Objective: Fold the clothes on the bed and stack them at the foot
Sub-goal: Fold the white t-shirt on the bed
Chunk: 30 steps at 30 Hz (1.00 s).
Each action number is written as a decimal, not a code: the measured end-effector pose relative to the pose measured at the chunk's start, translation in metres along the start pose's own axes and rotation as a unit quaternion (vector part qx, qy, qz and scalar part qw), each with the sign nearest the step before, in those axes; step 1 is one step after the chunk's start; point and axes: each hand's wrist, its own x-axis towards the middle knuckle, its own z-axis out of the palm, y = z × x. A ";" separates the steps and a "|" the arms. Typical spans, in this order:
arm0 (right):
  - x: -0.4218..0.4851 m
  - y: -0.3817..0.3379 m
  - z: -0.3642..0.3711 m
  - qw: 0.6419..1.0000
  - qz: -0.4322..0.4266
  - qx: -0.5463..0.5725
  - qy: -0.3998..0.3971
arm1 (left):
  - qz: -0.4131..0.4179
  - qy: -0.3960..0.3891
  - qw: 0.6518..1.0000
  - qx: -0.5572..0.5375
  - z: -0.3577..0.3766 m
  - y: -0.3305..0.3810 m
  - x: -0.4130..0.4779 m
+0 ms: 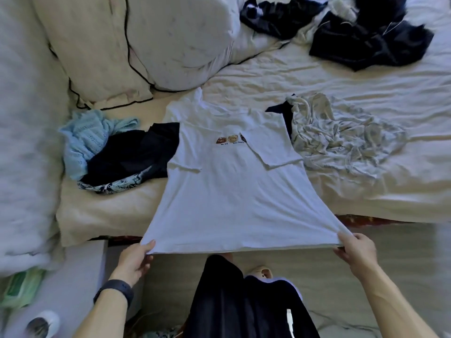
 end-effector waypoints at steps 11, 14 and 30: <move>-0.057 0.021 -0.024 0.980 0.079 0.181 0.015 | 0.033 0.045 0.990 -0.128 -0.018 -0.027 -0.049; -0.053 -0.009 -0.013 0.972 0.043 0.230 -0.008 | 0.101 0.032 0.988 -0.113 -0.010 0.012 -0.044; 0.117 -0.230 0.165 0.979 -0.187 -0.078 -0.021 | 0.323 0.068 0.918 0.218 0.104 0.256 0.128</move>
